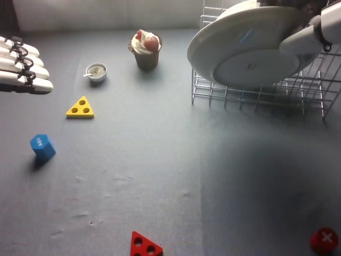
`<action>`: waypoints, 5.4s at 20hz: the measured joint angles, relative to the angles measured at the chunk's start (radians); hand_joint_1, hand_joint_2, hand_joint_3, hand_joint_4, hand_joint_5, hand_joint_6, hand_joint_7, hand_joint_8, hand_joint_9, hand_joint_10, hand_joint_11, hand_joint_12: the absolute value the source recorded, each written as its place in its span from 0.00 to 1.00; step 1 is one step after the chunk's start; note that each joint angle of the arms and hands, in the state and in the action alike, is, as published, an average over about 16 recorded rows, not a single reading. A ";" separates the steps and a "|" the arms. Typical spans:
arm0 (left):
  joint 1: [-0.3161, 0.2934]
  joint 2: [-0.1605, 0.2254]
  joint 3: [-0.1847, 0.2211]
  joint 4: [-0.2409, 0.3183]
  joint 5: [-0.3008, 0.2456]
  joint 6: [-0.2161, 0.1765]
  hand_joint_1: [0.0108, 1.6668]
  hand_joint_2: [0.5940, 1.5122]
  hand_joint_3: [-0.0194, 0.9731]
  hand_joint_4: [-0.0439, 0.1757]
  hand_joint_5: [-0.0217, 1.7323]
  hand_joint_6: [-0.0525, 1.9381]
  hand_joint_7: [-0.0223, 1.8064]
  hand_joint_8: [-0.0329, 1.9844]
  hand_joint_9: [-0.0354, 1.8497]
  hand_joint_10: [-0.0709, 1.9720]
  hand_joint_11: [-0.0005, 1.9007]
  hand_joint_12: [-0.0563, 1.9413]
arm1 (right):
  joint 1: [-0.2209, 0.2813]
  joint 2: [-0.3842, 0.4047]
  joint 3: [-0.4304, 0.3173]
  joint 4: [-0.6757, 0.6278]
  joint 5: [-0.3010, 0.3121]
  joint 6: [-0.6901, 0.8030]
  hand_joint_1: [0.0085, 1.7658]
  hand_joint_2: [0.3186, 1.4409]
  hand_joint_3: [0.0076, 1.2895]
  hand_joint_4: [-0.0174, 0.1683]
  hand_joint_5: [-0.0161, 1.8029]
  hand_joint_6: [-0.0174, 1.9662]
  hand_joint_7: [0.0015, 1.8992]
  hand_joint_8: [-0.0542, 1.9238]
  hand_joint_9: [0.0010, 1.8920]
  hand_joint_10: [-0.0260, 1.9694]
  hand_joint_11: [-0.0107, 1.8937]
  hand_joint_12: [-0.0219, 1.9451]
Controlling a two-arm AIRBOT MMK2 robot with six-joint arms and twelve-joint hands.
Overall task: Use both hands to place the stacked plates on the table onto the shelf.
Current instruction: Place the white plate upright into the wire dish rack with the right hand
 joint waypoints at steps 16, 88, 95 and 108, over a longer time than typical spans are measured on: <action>0.000 -0.011 -0.036 -0.012 -0.051 0.000 0.03 0.54 0.03 0.24 0.09 0.04 0.11 0.02 0.12 0.04 0.09 0.04 | 0.000 0.024 0.006 -0.031 -0.012 0.002 0.84 0.60 0.00 0.05 0.50 0.44 0.58 0.31 0.59 0.37 0.50 0.70; -0.021 -0.060 -0.181 -0.019 0.006 0.001 0.04 0.56 0.03 0.22 0.09 0.04 0.12 0.02 0.12 0.04 0.10 0.03 | -0.108 -0.173 0.326 -0.037 0.095 0.327 0.84 0.58 0.00 0.03 0.52 0.41 0.61 0.27 0.65 0.28 0.53 0.66; -0.021 -0.063 -0.188 -0.019 0.005 0.001 0.05 0.56 0.03 0.22 0.09 0.04 0.12 0.02 0.13 0.04 0.10 0.03 | -0.142 -0.181 0.335 -0.037 0.107 0.342 0.84 0.58 0.00 0.03 0.51 0.40 0.59 0.31 0.64 0.30 0.54 0.65; -0.021 -0.072 -0.182 -0.026 -0.008 0.001 0.07 0.56 0.03 0.22 0.10 0.04 0.12 0.02 0.13 0.04 0.09 0.03 | -0.209 -0.204 0.343 -0.053 0.118 0.353 0.76 0.61 0.00 0.05 0.47 0.33 0.51 0.18 0.57 0.13 0.61 0.18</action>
